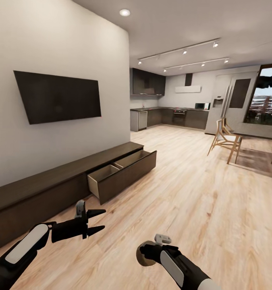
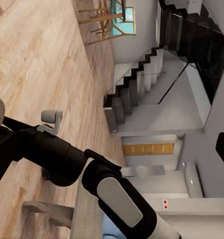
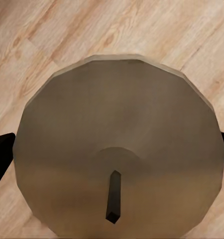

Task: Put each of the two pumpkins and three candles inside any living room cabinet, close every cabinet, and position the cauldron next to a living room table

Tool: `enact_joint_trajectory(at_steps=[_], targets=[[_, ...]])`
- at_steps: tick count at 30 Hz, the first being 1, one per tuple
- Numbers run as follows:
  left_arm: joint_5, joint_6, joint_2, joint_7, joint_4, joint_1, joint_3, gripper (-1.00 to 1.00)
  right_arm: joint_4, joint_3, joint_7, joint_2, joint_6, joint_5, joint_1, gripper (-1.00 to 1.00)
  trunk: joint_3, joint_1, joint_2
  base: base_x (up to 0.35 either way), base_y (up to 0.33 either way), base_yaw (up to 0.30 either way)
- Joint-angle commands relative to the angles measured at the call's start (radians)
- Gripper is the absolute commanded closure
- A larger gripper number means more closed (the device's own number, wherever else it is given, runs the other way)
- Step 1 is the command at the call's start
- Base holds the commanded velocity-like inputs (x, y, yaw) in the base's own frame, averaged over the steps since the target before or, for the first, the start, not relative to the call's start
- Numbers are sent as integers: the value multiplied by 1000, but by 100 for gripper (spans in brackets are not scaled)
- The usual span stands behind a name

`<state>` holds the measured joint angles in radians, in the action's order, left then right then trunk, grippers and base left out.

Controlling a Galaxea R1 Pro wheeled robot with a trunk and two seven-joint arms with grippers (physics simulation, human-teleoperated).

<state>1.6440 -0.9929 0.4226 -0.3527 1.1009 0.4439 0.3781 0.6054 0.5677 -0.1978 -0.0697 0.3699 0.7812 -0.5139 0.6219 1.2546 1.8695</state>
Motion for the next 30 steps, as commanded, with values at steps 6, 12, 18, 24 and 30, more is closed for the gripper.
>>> enact_joint_trajectory(at_steps=[6,12,18,24,30], targets=[[-5,0,2,-9,-2,1,2,-100,2,5,-9,1,0,10,-1,100,1,0,1,304,-14,0],[-6,0,2,-9,-2,1,2,-100,2,5,-10,1,0,10,-2,100,1,0,1,304,-91,0],[-5,0,2,-9,-2,1,2,-100,2,5,-9,1,0,10,-1,100,1,0,1,305,-106,0],[-4,0,2,-9,-2,1,2,-100,2,5,-10,1,0,10,-1,100,1,0,1,305,-92,0],[-6,0,1,-9,-2,1,2,-100,2,6,-11,1,0,10,-1,100,1,0,1,305,-80,0]])
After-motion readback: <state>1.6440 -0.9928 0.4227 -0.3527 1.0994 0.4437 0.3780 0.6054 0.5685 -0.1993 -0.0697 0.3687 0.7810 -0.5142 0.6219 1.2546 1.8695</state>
